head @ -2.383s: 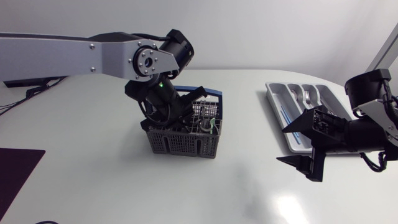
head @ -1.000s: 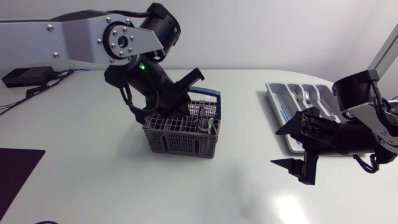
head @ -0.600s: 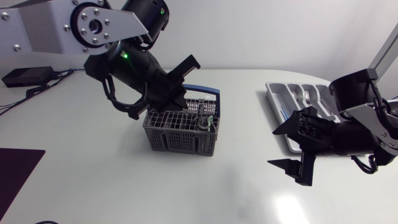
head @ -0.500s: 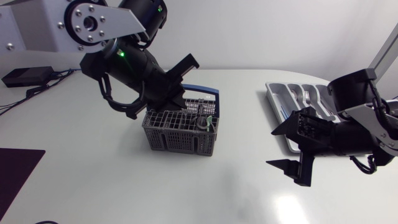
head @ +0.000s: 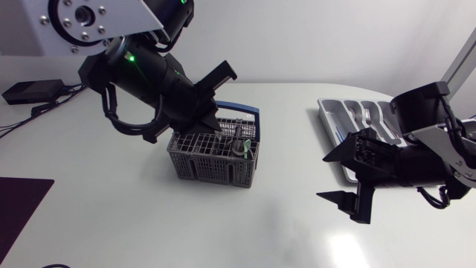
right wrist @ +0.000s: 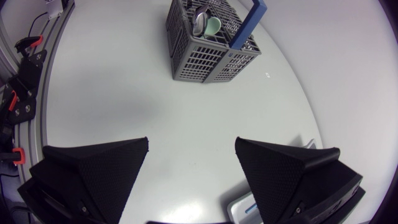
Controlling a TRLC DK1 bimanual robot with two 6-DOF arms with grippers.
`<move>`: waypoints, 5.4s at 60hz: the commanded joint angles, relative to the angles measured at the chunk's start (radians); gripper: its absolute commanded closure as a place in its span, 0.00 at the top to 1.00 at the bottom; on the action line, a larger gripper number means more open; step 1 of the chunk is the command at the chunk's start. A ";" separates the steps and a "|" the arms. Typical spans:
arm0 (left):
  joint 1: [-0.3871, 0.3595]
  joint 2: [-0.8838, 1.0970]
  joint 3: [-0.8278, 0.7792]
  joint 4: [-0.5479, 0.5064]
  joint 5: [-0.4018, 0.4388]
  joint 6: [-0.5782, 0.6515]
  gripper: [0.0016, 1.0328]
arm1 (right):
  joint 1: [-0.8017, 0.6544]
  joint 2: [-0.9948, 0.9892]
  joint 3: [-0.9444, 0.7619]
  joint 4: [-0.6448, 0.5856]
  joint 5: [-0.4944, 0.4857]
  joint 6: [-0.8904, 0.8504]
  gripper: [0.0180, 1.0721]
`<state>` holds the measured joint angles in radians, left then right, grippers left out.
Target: Unload the cutlery basket into the drawer organizer.
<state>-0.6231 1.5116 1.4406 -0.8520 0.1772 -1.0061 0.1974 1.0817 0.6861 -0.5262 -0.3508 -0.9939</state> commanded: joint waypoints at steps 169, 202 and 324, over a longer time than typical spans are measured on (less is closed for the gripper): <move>-0.101 0.032 -0.043 -0.035 0.481 0.294 0.75 | 0.332 0.139 0.136 0.031 -0.298 0.291 0.06; 0.023 0.041 0.035 -0.042 0.291 0.276 0.95 | 0.111 0.141 0.138 -0.095 -0.303 0.138 0.06; -0.052 0.167 0.049 -0.007 -0.200 0.670 0.90 | -0.767 0.664 0.296 0.204 0.202 -0.743 0.88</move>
<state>-0.6754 1.6516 1.4616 -0.8478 -0.0139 -0.3714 -0.5758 1.7561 1.0100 -0.3328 -0.1585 -1.7138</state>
